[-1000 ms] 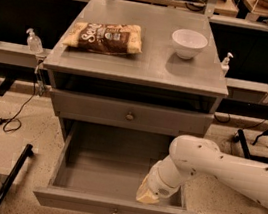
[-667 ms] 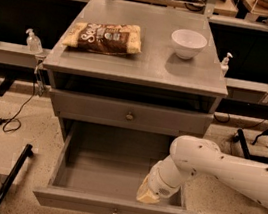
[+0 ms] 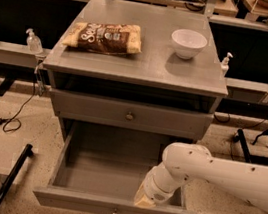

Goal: Close middle drawer

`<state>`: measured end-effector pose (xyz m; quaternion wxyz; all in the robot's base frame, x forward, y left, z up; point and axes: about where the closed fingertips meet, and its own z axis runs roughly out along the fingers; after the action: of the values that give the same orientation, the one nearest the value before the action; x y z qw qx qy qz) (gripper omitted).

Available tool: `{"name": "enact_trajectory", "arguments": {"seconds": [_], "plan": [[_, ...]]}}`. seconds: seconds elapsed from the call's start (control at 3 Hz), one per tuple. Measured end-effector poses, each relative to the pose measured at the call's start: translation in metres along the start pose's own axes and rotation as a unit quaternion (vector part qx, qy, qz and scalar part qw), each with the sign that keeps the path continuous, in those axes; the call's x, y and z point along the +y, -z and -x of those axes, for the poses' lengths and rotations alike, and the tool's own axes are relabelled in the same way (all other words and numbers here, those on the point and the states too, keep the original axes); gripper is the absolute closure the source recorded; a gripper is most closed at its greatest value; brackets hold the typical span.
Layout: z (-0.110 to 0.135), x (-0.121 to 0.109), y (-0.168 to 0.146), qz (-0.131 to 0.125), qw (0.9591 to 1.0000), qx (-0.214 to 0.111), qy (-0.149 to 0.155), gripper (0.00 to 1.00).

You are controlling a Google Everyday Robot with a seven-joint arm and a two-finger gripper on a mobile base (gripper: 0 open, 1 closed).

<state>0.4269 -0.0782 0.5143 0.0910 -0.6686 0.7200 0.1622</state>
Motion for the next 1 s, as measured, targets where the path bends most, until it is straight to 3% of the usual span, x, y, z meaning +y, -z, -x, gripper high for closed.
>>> {"name": "enact_trajectory", "arguments": {"seconds": [1.0], "plan": [[-0.042, 0.001, -0.083, 0.063, 0.997, 0.016, -0.043, 1.0]]}}
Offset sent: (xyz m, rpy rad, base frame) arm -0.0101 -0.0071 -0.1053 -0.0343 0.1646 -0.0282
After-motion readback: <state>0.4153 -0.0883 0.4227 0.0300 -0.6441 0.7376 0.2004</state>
